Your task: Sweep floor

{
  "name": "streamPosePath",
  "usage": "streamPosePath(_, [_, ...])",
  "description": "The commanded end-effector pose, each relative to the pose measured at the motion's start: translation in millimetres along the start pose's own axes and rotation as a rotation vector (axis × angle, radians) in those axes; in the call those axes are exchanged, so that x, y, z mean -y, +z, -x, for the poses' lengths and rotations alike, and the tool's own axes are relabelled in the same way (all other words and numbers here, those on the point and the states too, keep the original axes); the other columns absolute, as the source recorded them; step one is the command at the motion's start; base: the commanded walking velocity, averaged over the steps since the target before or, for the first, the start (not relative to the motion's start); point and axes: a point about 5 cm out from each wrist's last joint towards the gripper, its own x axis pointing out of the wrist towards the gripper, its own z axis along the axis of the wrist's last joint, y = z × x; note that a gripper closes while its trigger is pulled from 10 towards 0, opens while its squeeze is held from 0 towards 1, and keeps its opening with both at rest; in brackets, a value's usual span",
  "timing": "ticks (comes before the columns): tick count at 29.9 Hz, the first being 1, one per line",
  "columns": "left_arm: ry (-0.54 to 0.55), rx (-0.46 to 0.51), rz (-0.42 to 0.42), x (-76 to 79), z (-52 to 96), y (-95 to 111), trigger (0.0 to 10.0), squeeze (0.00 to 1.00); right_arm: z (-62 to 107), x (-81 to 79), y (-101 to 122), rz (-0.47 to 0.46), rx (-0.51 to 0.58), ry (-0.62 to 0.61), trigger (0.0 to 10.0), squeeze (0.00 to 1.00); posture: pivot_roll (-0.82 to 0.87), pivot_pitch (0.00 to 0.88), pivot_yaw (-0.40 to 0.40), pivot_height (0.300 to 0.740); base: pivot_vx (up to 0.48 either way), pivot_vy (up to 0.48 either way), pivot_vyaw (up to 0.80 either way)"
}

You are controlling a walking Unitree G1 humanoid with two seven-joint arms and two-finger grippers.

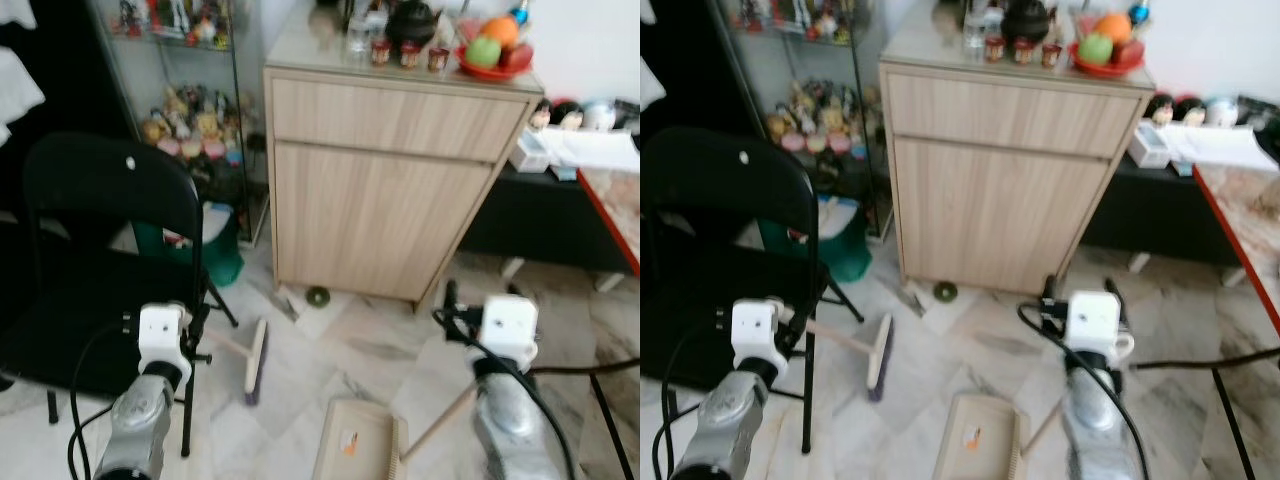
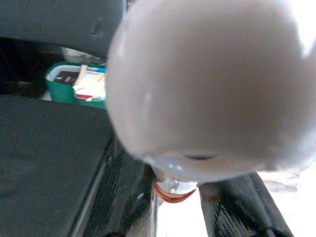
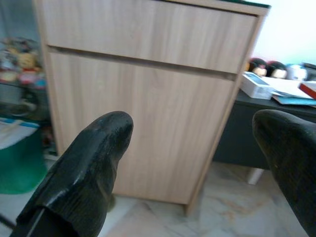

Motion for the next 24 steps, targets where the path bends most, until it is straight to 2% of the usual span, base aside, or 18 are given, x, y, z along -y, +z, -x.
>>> streamPosePath(1, [0.002, 0.019, -0.007, -0.1, -1.3, 3, 10.0, 0.00, 1.4, 10.4, -2, 0.006, -0.008, -0.035, 10.0, 0.00, -0.08, 0.056, -0.058, 0.740, 0.000, 0.000, 0.00])
streamPosePath(6, [0.002, 0.015, -0.009, 0.3, -1.6, 3, 10.0, 0.00, 1.4, 14.0, -4, 0.018, -0.019, -0.056, 10.0, 0.00, -0.08, 0.056, -0.058, 0.740, 0.000, 0.000, 0.00])
streamPosePath(7, [0.002, 0.013, -0.010, 0.4, -1.6, 3, 10.0, 0.00, 1.5, 15.4, -4, 0.026, -0.024, -0.065, 10.0, 0.85, -0.08, 0.056, -0.058, 0.740, 0.000, 0.000, 0.00])
streamPosePath(8, [0.001, 0.012, -0.011, 0.4, -1.5, 2, 10.0, 0.00, 1.8, 17.3, -5, 0.024, -0.030, -0.079, 10.0, 0.99, -0.08, 0.056, -0.058, 0.740, 0.000, 0.000, 0.00])
streamPosePath(19, [0.004, 0.002, -0.015, -1.1, 0.2, 0, 10.0, 0.00, 8.2, 29.1, 0, 0.069, -0.033, -0.175, 10.0, 1.00, -0.08, 0.054, -0.056, 0.740, 0.000, 0.000, 0.00])
streamPosePath(24, [0.002, 0.002, -0.014, -0.3, 0.0, 0, 10.0, 0.00, 14.1, 32.4, -10, 0.018, -0.100, -0.230, 10.0, 1.00, -0.08, 0.054, -0.056, 0.740, 0.000, 0.000, 0.00])
